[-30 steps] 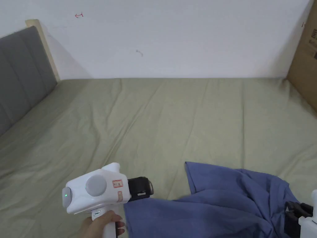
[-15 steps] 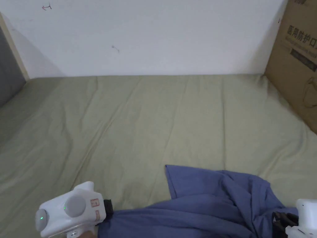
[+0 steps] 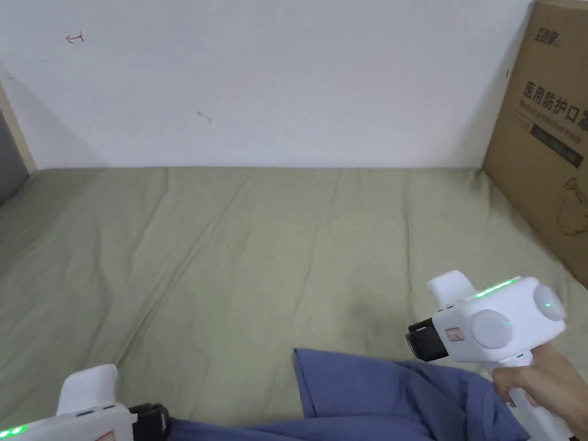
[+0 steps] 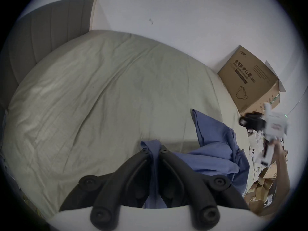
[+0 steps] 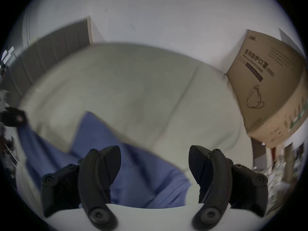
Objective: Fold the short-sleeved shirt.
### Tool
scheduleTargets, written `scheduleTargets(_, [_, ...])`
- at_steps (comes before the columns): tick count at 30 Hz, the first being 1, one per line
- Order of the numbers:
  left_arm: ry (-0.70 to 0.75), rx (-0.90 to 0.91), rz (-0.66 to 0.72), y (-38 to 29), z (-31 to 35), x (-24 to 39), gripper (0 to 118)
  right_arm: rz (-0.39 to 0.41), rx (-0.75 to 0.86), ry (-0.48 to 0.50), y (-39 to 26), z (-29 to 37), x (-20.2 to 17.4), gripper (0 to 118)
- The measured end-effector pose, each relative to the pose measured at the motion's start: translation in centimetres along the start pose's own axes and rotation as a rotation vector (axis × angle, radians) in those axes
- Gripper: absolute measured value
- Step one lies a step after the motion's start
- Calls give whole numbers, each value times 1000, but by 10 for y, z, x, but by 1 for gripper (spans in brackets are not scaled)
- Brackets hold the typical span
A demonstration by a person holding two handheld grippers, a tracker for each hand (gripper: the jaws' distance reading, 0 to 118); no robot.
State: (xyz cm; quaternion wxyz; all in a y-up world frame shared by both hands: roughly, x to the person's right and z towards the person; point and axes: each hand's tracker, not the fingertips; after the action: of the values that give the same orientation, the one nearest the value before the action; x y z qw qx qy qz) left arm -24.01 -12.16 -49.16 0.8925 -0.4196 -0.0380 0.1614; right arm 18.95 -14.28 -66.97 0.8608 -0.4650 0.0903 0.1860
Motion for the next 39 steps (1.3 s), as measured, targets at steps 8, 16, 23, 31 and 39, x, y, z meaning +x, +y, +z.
scheduleTargets(8, [20, 11, -17, 4, -4, 2, 4, 43, -145, 122, -12, -84, -15, 87])
scheduleTargets(16, [31, 12, -1, 8, -2, 0, 4, 44, -124, 78, -9, -68, -9, 1])
scheduleTargets(23, [49, 66, -19, 28, 31, -1, 4, -252, -14, 185, 4, 9, 43, 1])
scheduleTargets(31, [97, 228, -49, 74, 95, 6, 4, -422, 241, 200, 14, 157, 111, 1])
scheduleTargets(39, [127, 464, -35, 133, 177, 28, 4, -582, 469, 150, 16, 289, 166, 1])
